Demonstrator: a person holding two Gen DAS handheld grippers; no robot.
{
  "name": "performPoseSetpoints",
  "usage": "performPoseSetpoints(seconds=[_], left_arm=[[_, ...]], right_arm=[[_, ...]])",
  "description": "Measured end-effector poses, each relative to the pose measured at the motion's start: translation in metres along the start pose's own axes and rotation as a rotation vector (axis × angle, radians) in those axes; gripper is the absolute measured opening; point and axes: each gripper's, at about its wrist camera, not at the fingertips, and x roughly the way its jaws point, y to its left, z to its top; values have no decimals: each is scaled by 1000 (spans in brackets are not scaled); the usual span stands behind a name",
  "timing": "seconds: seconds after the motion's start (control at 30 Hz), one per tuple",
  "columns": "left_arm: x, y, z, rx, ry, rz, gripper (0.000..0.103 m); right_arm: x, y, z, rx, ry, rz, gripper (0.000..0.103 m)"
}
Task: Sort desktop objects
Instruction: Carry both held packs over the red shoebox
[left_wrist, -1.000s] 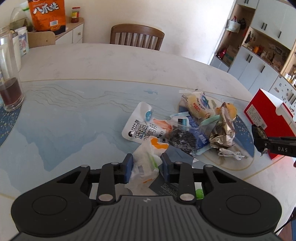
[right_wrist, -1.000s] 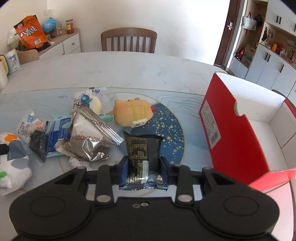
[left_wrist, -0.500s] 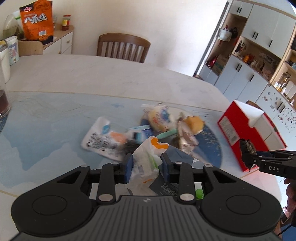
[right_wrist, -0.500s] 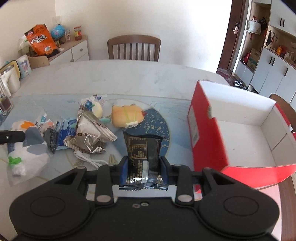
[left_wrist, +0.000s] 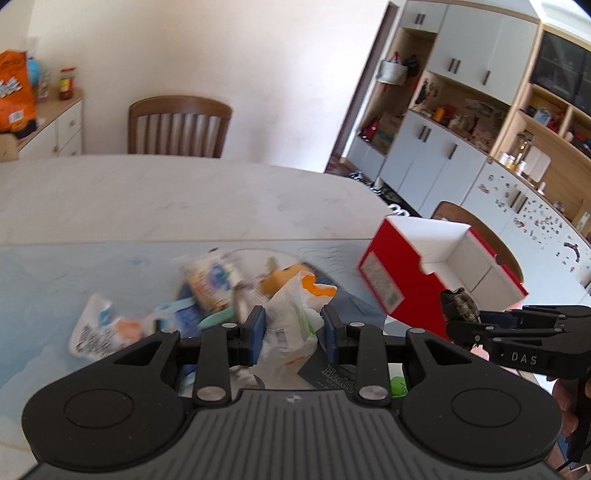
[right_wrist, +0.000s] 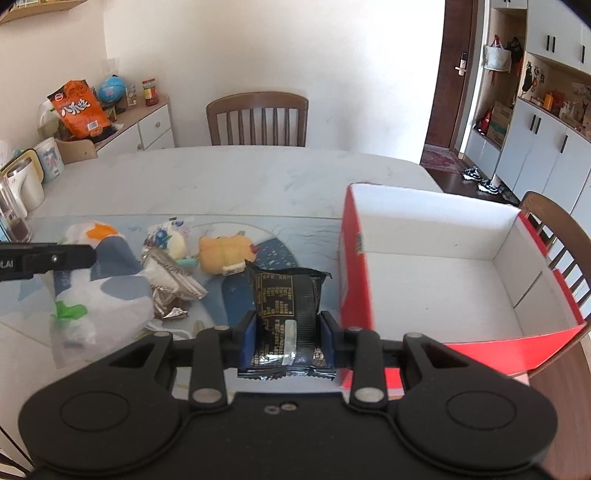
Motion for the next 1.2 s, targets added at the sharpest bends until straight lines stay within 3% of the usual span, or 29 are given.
performPoseSetpoints(seconds=[0.63,1.2], left_arm=[[59,-116,43,162,-33,-119,31],[133,-192,64,296,2,-162,31]], right_arm=[[-16,-88,12,21,-68,-59,34],[0,-163,16,5,-42,-125,34]])
